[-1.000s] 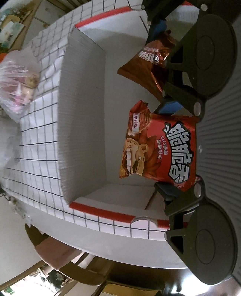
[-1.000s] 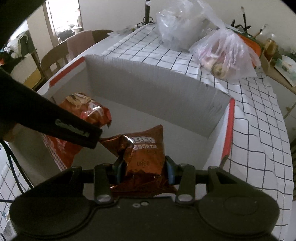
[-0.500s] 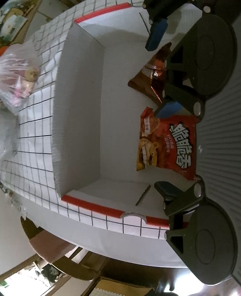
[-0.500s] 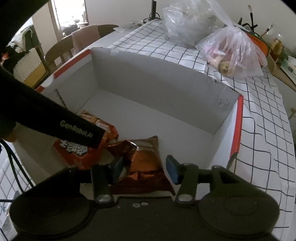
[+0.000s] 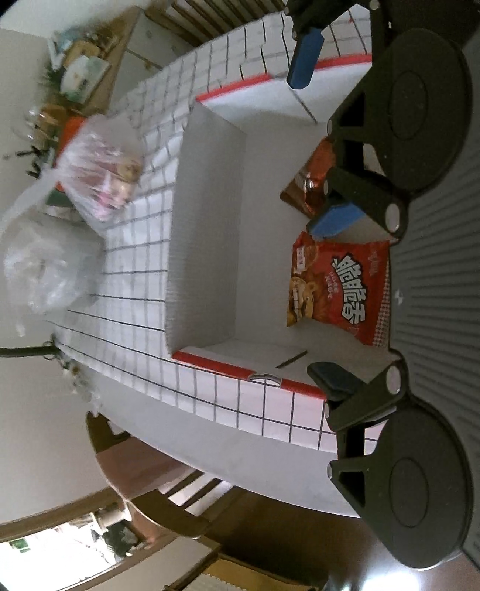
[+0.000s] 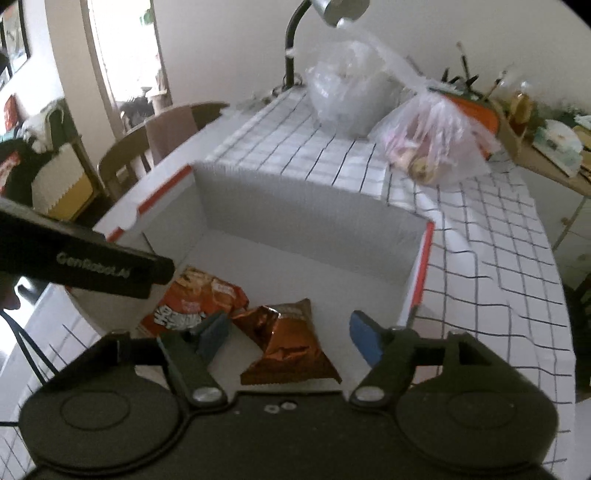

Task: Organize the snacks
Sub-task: 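Lower both bags into the red box and open both tools, then grasp the yellow Minion snack stick with the right tool while the left tool approaches the pile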

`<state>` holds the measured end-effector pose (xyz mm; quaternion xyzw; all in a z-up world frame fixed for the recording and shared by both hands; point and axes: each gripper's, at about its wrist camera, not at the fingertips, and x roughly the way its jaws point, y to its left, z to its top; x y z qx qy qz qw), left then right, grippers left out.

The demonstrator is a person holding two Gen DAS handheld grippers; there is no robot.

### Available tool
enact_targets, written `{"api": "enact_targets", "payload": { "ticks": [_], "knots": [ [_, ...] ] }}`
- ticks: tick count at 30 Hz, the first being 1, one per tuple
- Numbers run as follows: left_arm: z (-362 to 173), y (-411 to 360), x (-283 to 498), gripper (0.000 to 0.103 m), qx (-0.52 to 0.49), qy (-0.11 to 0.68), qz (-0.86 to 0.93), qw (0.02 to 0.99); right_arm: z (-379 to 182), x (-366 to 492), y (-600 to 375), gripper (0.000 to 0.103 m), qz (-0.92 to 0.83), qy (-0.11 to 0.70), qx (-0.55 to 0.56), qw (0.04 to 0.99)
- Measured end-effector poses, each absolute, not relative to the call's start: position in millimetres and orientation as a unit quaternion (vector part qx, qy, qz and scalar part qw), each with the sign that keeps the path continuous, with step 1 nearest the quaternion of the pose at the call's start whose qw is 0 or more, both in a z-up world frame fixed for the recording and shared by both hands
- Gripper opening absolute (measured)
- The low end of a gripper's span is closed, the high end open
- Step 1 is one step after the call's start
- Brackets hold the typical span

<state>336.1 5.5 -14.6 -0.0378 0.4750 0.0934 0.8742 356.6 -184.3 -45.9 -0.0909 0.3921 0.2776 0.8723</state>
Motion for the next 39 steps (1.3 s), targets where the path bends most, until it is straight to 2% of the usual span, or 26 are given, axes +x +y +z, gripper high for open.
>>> {"api": "enact_targets", "payload": {
  "ticks": [7, 15, 19, 26, 39],
  "knots": [
    [10.6, 7.4, 293.0, 0.075, -0.037, 0.439, 0.064, 0.895, -19.1, 318.7, -192.9, 0.082, 0.26, 0.368, -0.071, 0.89],
    [27.7, 13.0, 246.6, 0.077, -0.035, 0.41, 0.031, 0.911, 1.7, 268.5, -195.8, 0.084, 0.244, 0.349, -0.053, 0.903],
    [29.4, 19.1, 220.8, 0.079, -0.031, 0.402, 0.012, 0.915, 6.8, 243.8, -195.7, 0.09, 0.24, 0.34, -0.043, 0.908],
    [26.7, 34.9, 183.7, 0.081, -0.035, 0.394, 0.0, 0.919, 12.3, 204.3, -195.7, 0.102, 0.238, 0.324, -0.026, 0.915],
    [-19.8, 48.0, 134.1, 0.081, -0.03, 0.439, -0.025, 0.898, -25.7, 139.7, -195.4, 0.102, 0.223, 0.349, -0.027, 0.91]
  ]
}}
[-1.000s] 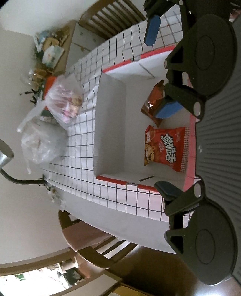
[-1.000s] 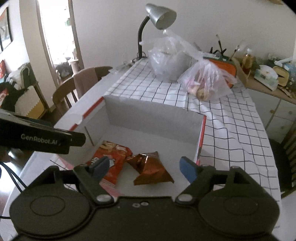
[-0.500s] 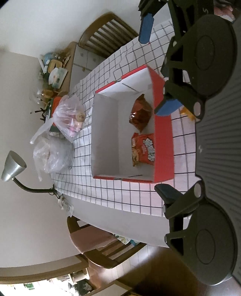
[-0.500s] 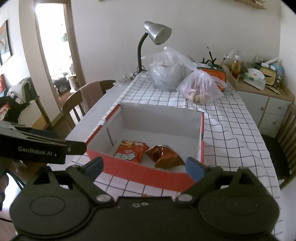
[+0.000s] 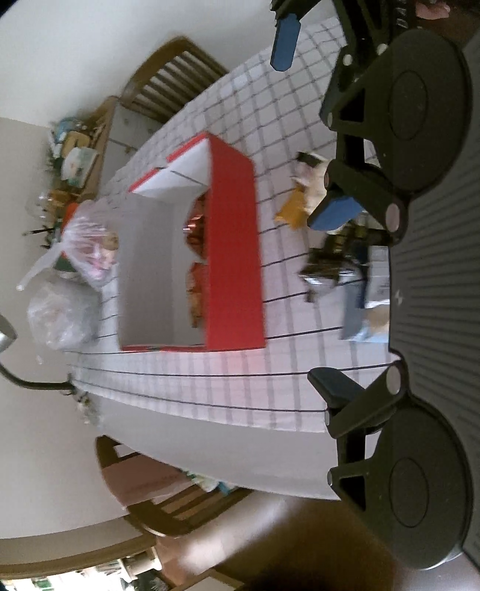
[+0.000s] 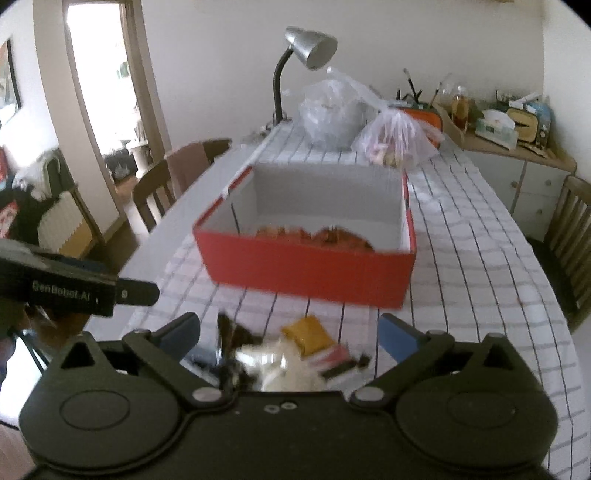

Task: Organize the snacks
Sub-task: 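Grasp the yellow Minion snack stick with the right tool while the left tool approaches the pile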

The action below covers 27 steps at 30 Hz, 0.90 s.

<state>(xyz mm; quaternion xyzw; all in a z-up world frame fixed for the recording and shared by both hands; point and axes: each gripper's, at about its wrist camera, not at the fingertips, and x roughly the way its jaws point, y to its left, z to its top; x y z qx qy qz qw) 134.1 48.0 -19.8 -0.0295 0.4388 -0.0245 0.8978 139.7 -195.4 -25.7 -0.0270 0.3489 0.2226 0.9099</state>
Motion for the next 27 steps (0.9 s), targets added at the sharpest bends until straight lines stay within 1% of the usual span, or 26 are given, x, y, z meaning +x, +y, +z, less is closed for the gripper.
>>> {"api": "enact_targets", "payload": {
  "ticks": [4, 7, 9, 11, 18, 21, 24, 25, 26, 27],
  "knots": [
    [-46.0, 42.7, 124.7, 0.081, -0.013, 0.463, -0.028, 0.886, -50.2, 122.6, -193.6, 0.102, 0.219, 0.375, -0.035, 0.9],
    [-66.0, 36.1, 119.7, 0.081, 0.007, 0.48, -0.031, 0.876, -69.6, 113.1, -188.2, 0.099, 0.215, 0.398, -0.049, 0.891],
    [-77.6, 32.3, 117.7, 0.081, 0.015, 0.492, -0.031, 0.87, -82.6, 106.3, -183.8, 0.098, 0.217, 0.414, -0.055, 0.882],
    [-89.0, 28.3, 116.5, 0.081, 0.024, 0.503, -0.031, 0.864, -95.7, 100.4, -178.3, 0.094, 0.218, 0.428, -0.069, 0.874],
    [-106.5, 16.0, 116.9, 0.081, 0.045, 0.513, -0.032, 0.856, -125.4, 85.0, -167.3, 0.084, 0.224, 0.461, -0.098, 0.853],
    [-107.5, 11.4, 118.6, 0.081, 0.05, 0.516, -0.038, 0.855, -126.8, 82.8, -166.7, 0.079, 0.225, 0.46, -0.099, 0.853],
    [-107.7, 8.6, 121.6, 0.081, 0.048, 0.531, -0.053, 0.844, -125.2, 81.6, -166.5, 0.071, 0.234, 0.465, -0.096, 0.849],
    [-107.8, 7.9, 122.3, 0.081, 0.046, 0.546, -0.065, 0.834, -123.5, 82.8, -166.2, 0.067, 0.246, 0.473, -0.091, 0.841],
    [-106.9, 7.9, 122.9, 0.078, 0.048, 0.565, -0.071, 0.82, -120.6, 81.9, -166.5, 0.066, 0.26, 0.482, -0.085, 0.832],
    [-102.0, 10.1, 120.5, 0.077, 0.049, 0.568, -0.074, 0.818, -116.9, 82.1, -168.1, 0.066, 0.274, 0.487, -0.082, 0.826]
  ]
}}
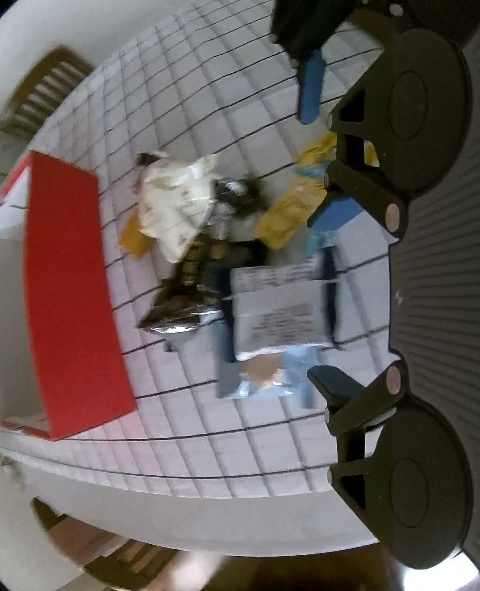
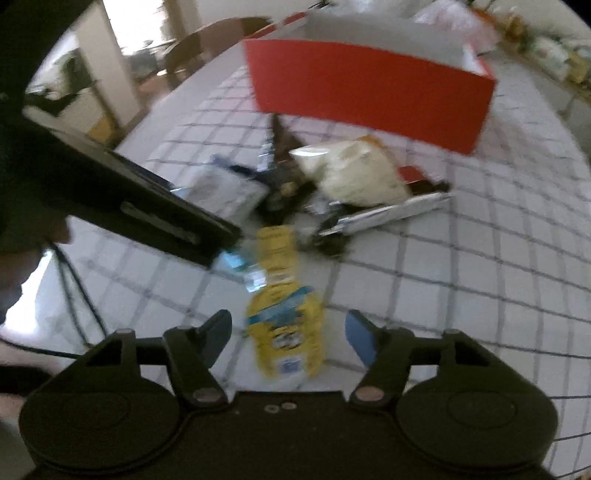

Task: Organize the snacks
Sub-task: 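Grasp the yellow Minion snack stick with the right tool while the left tool approaches the pile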

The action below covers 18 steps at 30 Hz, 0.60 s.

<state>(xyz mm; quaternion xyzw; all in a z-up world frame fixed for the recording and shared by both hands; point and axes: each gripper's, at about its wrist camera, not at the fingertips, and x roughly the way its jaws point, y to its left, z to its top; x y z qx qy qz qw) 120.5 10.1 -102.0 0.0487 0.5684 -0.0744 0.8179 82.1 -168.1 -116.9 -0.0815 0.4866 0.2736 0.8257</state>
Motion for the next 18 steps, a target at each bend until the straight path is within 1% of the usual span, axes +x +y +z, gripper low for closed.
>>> {"api": "enact_targets", "payload": {
  "ticks": [2, 4, 12, 16, 18],
  "knots": [
    [-88.1, 17.8, 114.4, 0.077, 0.049, 0.55, -0.085, 0.829, -108.1, 75.5, -171.5, 0.07, 0.284, 0.474, -0.09, 0.828],
    [-83.7, 24.4, 117.0, 0.077, 0.04, 0.549, -0.075, 0.831, -107.7, 75.0, -176.7, 0.071, 0.282, 0.48, -0.087, 0.826],
    [-114.2, 5.7, 132.0, 0.077, 0.076, 0.576, -0.051, 0.813, -131.0, 79.2, -163.0, 0.07, 0.26, 0.509, -0.096, 0.815],
    [-117.0, 6.6, 144.1, 0.077, 0.063, 0.58, -0.04, 0.811, -137.4, 87.1, -157.3, 0.068, 0.244, 0.515, -0.104, 0.815],
    [-118.2, 6.8, 150.4, 0.077, 0.062, 0.583, -0.034, 0.81, -138.9, 88.6, -153.7, 0.068, 0.241, 0.513, -0.117, 0.816]
  ]
}}
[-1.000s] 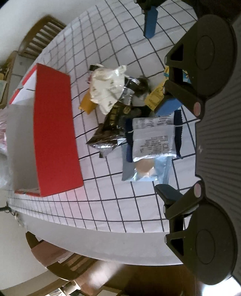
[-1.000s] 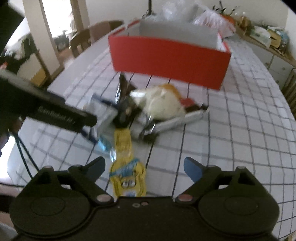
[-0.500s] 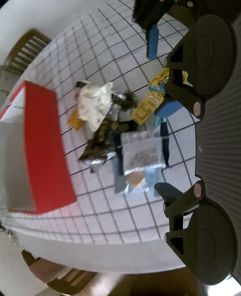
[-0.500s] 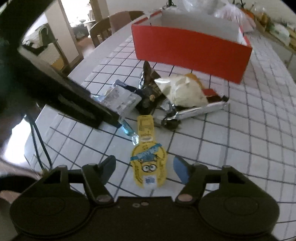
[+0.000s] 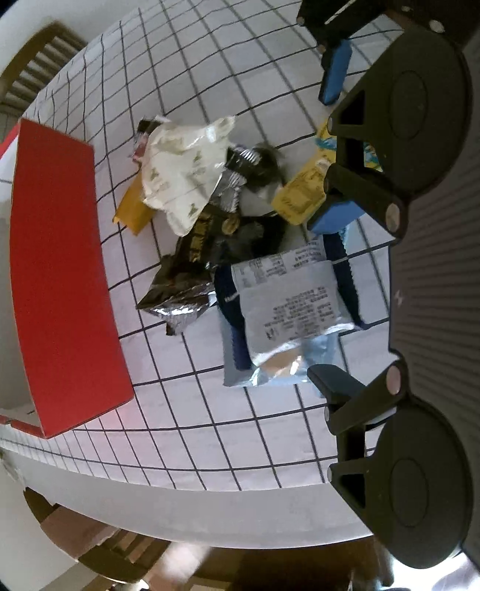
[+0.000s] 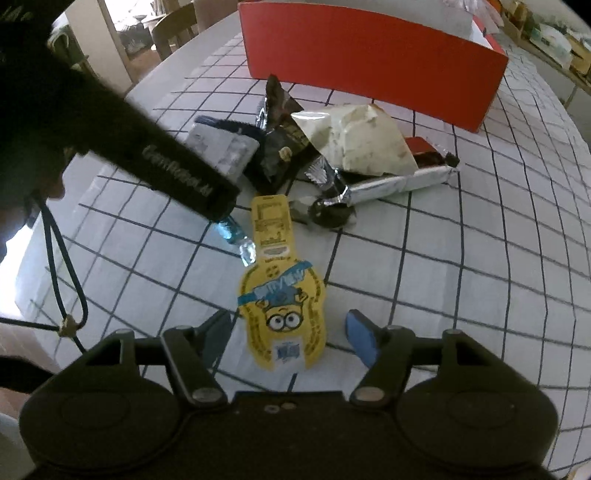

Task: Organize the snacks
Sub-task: 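Grasp the yellow Minion snack stick with the right tool while the left tool approaches the pile, then grasp the small white packet with blue tip using the left tool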

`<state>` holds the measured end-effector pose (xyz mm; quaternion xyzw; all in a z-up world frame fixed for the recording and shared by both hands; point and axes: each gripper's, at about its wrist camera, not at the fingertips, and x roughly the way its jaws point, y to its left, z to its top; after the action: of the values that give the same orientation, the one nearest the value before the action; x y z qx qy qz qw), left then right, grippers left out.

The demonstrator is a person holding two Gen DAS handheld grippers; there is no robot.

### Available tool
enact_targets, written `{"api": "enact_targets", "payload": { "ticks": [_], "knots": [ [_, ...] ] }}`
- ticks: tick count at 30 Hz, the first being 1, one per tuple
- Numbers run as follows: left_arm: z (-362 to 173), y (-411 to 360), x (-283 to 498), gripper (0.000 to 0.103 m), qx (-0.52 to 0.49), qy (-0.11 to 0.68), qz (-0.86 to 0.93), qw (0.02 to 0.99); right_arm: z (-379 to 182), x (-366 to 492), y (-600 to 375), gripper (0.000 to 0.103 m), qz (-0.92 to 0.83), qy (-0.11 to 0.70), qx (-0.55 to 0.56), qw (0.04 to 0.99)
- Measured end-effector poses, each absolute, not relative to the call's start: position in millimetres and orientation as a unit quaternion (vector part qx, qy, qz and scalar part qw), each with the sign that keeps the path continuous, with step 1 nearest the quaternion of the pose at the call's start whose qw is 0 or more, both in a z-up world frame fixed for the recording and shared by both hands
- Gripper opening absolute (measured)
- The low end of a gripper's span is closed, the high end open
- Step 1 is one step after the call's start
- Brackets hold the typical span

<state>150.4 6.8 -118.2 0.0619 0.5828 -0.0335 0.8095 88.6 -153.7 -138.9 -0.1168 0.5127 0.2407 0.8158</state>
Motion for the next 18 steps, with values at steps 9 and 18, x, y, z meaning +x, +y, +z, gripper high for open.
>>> {"api": "enact_targets", "payload": {
  "ticks": [9, 18],
  "knots": [
    [-120.0, 16.9, 161.1, 0.064, 0.024, 0.597, -0.024, 0.802, -136.6, 86.0, -140.0, 0.051, 0.247, 0.504, -0.155, 0.813],
    [-117.7, 34.8, 161.1, 0.042, -0.023, 0.604, -0.024, 0.796, -133.2, 82.3, -147.0, 0.05, 0.25, 0.507, -0.132, 0.814]
  ]
}}
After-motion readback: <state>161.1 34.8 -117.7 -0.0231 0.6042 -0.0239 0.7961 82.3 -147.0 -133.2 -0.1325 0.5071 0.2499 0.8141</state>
